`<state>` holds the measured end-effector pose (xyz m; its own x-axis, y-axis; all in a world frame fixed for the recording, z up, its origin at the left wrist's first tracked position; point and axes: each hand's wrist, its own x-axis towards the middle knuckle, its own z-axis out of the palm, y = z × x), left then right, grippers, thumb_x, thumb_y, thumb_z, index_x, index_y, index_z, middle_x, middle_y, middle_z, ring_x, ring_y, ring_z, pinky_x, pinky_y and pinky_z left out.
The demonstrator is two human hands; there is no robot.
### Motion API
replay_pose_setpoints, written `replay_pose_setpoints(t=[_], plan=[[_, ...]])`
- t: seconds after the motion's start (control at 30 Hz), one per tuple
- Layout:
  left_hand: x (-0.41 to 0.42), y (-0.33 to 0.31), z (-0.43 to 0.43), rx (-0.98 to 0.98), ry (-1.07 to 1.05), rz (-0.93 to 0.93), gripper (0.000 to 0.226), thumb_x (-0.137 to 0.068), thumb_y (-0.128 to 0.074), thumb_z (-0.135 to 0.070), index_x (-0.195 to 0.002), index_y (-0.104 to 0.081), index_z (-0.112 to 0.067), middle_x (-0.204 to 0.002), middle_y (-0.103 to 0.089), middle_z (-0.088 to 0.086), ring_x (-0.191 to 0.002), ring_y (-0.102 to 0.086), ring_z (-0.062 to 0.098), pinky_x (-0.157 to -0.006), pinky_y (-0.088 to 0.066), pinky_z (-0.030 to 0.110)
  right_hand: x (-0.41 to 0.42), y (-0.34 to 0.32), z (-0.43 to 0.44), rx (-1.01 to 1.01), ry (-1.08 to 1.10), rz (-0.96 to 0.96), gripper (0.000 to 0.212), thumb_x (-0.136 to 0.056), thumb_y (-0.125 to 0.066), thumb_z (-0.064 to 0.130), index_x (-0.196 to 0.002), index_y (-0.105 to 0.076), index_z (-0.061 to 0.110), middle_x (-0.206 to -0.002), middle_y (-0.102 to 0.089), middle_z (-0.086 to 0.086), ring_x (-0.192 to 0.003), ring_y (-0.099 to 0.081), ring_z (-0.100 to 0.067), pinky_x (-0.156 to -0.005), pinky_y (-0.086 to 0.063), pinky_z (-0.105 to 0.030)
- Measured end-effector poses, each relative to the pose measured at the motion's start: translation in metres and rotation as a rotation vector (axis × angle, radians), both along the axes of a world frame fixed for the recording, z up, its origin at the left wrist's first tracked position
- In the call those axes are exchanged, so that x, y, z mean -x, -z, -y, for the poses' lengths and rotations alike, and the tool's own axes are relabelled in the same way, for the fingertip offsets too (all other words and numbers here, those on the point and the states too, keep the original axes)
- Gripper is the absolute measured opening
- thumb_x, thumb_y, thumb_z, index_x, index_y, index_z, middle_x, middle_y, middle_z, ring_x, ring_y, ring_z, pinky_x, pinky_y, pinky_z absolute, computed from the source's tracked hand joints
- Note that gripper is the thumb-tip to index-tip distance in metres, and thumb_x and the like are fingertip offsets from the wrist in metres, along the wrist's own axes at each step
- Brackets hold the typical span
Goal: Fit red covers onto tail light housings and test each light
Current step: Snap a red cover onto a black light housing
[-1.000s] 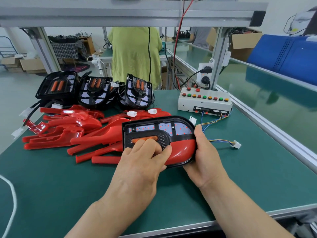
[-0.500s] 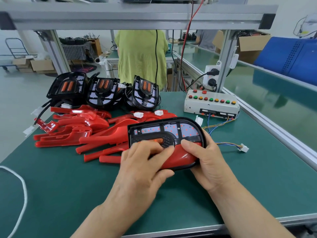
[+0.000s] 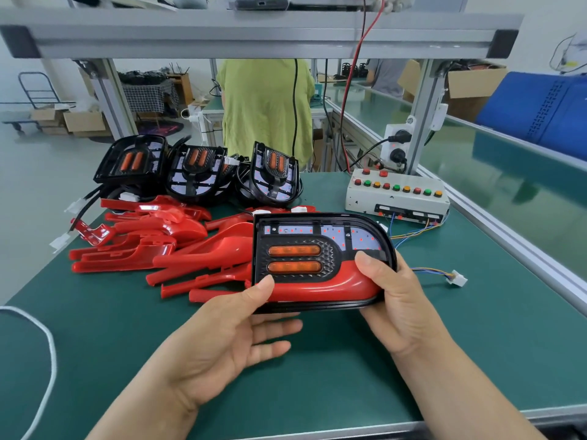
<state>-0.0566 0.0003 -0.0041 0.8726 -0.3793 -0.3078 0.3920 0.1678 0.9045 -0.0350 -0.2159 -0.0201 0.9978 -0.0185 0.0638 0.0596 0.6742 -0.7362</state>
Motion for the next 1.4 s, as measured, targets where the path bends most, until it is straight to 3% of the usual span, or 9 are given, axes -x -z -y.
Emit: replay_pose_setpoints(t=[0.13,0.33,0.63,0.77,0.87,1.0,1.23,1.4], plan=[[-0.006,0.009,0.007,0.104,-0.096,-0.058,0.03,-0.078,-0.063,-0.03,-0.099,-0.079,-0.015,-0.114,-0.071,0.02,-0.105,-0.07,0.034,-0.083,-0.058,0.041,0.0,0.001,-0.001,0.005,0.003,0.031,0.062,-0.066,-0.079,0.008,-0.125,-0.061,0.003,-0.116,-0.07,-0.023,-0.098,-0.071,-0.032,-0.078,-0.059,-0.041],[-0.01,0.014,0.008,0.149,-0.157,-0.058,0.027,-0.076,-0.064,-0.02,-0.096,-0.079,-0.009,-0.111,-0.072,0.021,-0.1,-0.071,0.039,-0.072,-0.062,0.039,-0.001,0.003,-0.001,0.005,-0.004,0.036,0.057,-0.066,-0.078,0.005,-0.121,-0.064,0.007,-0.117,-0.069,-0.023,-0.098,-0.071,-0.032,-0.078,-0.059,-0.042],[-0.005,0.017,0.02,-0.08,-0.283,0.147,0.047,-0.071,-0.063,-0.042,-0.1,-0.072,-0.006,-0.094,-0.076,0.016,-0.086,-0.075,0.029,-0.072,-0.055,0.035,-0.002,0.002,-0.001,0.073,0.073,-0.036,0.055,-0.071,-0.074,0.011,-0.125,-0.061,0.003,-0.114,-0.071,-0.02,-0.094,-0.071,-0.029,-0.079,-0.06,-0.04],[-0.009,0.015,0.016,-0.13,-0.248,0.178,0.057,-0.067,-0.067,-0.052,-0.11,-0.073,-0.015,-0.106,-0.075,0.002,-0.095,-0.073,0.02,-0.07,-0.059,0.034,-0.002,0.0,0.002,0.048,0.0,-0.039,0.067,-0.068,-0.081,0.013,-0.13,-0.058,0.002,-0.12,-0.069,-0.02,-0.099,-0.071,-0.028,-0.078,-0.06,-0.038],[-0.012,0.014,0.011,-0.082,-0.245,0.162,0.054,-0.066,-0.069,-0.05,-0.108,-0.075,-0.016,-0.112,-0.074,0.0,-0.098,-0.072,0.021,-0.073,-0.059,0.035,-0.001,-0.001,0.004,0.037,-0.09,0.025,0.081,-0.06,-0.091,0.021,-0.132,-0.057,0.002,-0.124,-0.067,-0.022,-0.106,-0.069,-0.029,-0.083,-0.058,-0.037],[-0.013,0.017,0.006,-0.058,-0.238,0.152,0.053,-0.067,-0.071,-0.043,-0.107,-0.074,-0.01,-0.109,-0.075,0.005,-0.096,-0.073,0.026,-0.071,-0.06,0.03,-0.001,0.002,0.006,0.087,-0.098,0.022,0.072,-0.06,-0.081,0.006,-0.129,-0.059,0.004,-0.119,-0.069,-0.021,-0.102,-0.07,-0.03,-0.082,-0.059,-0.037],[-0.011,0.021,0.006,-0.147,-0.217,0.213,0.045,-0.075,-0.064,-0.037,-0.108,-0.07,-0.009,-0.102,-0.077,0.005,-0.091,-0.074,0.026,-0.073,-0.058,0.028,-0.001,0.002,0.007,0.111,-0.08,0.016,0.074,-0.058,-0.081,0.003,-0.128,-0.059,0.005,-0.117,-0.07,-0.02,-0.098,-0.07,-0.029,-0.078,-0.059,-0.037],[-0.009,0.023,0.007,-0.169,-0.245,0.246,0.041,-0.073,-0.064,-0.036,-0.104,-0.072,-0.009,-0.098,-0.077,0.006,-0.085,-0.075,0.028,-0.07,-0.056,0.028,0.0,0.003,0.007,0.096,-0.066,0.023,0.063,-0.064,-0.076,-0.004,-0.124,-0.062,0.006,-0.113,-0.071,-0.019,-0.094,-0.071,-0.03,-0.076,-0.06,-0.038]])
